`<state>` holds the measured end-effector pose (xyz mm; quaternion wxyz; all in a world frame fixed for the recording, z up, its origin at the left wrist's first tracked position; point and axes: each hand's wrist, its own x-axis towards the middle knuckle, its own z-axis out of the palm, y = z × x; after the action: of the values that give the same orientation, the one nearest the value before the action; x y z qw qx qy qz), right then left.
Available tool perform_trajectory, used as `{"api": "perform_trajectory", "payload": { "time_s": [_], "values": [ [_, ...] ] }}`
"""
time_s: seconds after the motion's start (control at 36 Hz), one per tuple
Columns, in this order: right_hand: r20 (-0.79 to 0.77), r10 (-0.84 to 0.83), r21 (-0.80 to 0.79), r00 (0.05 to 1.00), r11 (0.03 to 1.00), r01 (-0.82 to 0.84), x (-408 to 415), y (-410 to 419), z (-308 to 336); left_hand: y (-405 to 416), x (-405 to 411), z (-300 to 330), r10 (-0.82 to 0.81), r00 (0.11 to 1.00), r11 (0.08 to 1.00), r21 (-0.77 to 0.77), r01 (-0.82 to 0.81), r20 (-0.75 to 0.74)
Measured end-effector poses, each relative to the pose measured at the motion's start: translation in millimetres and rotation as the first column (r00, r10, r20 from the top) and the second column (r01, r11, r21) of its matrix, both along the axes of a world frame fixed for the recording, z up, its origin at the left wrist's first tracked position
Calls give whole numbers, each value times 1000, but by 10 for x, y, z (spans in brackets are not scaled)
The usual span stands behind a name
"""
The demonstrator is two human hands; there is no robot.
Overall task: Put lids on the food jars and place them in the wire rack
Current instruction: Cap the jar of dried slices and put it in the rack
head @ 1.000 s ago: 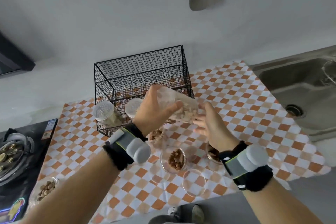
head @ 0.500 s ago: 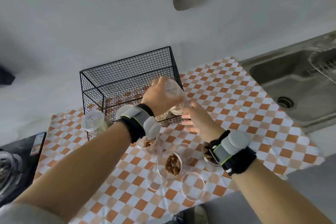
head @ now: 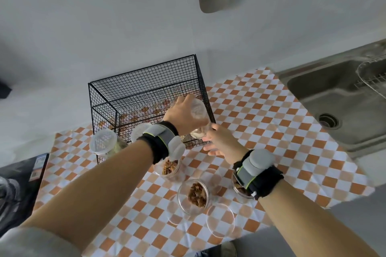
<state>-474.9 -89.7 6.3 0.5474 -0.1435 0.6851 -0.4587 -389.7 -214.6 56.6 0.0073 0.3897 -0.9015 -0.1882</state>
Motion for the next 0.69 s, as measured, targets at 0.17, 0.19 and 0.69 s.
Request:
{"api": "perform_trajectory", "payload": {
  "time_s": [0.17, 0.19, 0.69],
  "values": [
    [-38, 24, 6, 999, 1000, -24, -40, -65, -86, -62, -77, -17, -16, 999, 1000, -15, 17, 36],
    [-36, 23, 1, 999, 1000, -23, -53, -69, -90, -72, -87, -26, -21, 999, 999, -24, 22, 43],
    [-56, 19, 30, 998, 999, -17, -132, -164, -206, -77, -262, -217, -57, 988, 998, -16, 59, 141]
  ]
}}
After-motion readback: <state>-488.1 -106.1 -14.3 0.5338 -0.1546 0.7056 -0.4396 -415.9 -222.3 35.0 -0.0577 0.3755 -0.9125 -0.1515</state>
